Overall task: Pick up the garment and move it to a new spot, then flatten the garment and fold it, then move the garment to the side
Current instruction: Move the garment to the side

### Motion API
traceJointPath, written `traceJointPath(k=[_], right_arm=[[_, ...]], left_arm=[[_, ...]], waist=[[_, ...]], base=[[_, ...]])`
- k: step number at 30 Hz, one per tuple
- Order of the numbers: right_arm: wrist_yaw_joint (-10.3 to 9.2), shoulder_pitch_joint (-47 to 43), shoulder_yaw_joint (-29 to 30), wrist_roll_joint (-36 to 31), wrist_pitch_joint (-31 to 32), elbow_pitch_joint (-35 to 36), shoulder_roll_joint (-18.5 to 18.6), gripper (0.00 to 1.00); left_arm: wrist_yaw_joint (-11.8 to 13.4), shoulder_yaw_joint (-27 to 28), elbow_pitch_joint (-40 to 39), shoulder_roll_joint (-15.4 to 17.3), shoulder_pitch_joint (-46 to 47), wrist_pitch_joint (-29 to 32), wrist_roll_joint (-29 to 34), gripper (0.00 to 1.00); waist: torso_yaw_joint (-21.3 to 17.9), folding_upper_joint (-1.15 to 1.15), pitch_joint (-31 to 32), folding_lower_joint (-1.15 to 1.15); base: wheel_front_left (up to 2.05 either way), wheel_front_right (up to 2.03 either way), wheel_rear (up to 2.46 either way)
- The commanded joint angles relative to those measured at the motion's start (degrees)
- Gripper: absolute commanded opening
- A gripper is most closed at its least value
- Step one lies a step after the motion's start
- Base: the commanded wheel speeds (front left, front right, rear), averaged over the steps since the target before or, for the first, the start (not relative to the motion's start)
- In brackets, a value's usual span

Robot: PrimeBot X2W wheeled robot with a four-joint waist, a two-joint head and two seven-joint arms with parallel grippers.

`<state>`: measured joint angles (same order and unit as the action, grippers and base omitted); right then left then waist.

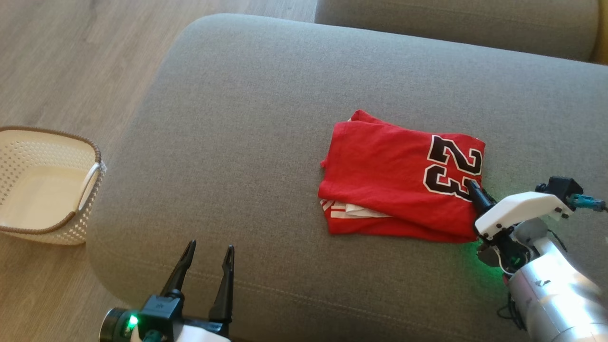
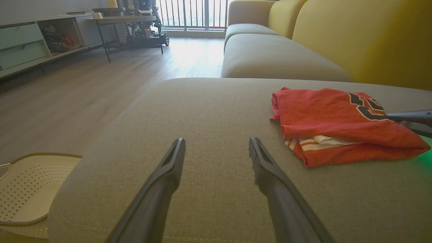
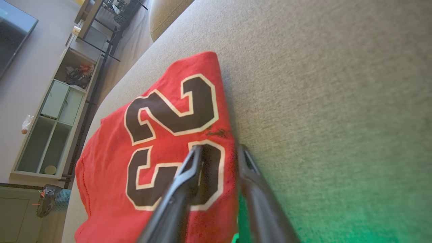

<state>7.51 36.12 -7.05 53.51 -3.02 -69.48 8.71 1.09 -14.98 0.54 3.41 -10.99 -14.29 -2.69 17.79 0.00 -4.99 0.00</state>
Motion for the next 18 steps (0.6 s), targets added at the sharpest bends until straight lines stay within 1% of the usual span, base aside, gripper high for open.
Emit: traceJointPath(k=[1,8,13,18], right_arm=[[-0.02,2.0,-1.5,0.3,0.2,0.8,0.2,0.0],[-0.02,3.4,-2.7,0.5,-0.3,1.0,0.8,0.0],[-0.02,3.8,-5.0,0.6,-0.3,4.1,1.2,0.0],[-0.02,4.4,-7.2,0.5,-0.1,7.3,2.5,0.0]], left_arm=[[0.4,1.3,-1.6,-0.5,3.0,-0.7,-0.4,1.0],[1.1,1.4,-1.5,-0.5,3.2,-0.7,-0.9,1.0],[1.3,1.4,-1.6,-0.5,3.0,-0.7,-1.1,1.0],[1.4,1.4,-1.9,-0.5,3.2,-0.7,-1.1,1.0]], waist=[[0.0,0.0,-0.3,0.0],[-1.7,0.0,-0.4,0.0],[-4.5,0.0,0.1,0.0],[-7.4,0.0,0.3,0.0]], base=[[0.0,0.0,0.0],[0.0,0.0,0.0],[0.0,0.0,0.0],[0.0,0.0,0.0]])
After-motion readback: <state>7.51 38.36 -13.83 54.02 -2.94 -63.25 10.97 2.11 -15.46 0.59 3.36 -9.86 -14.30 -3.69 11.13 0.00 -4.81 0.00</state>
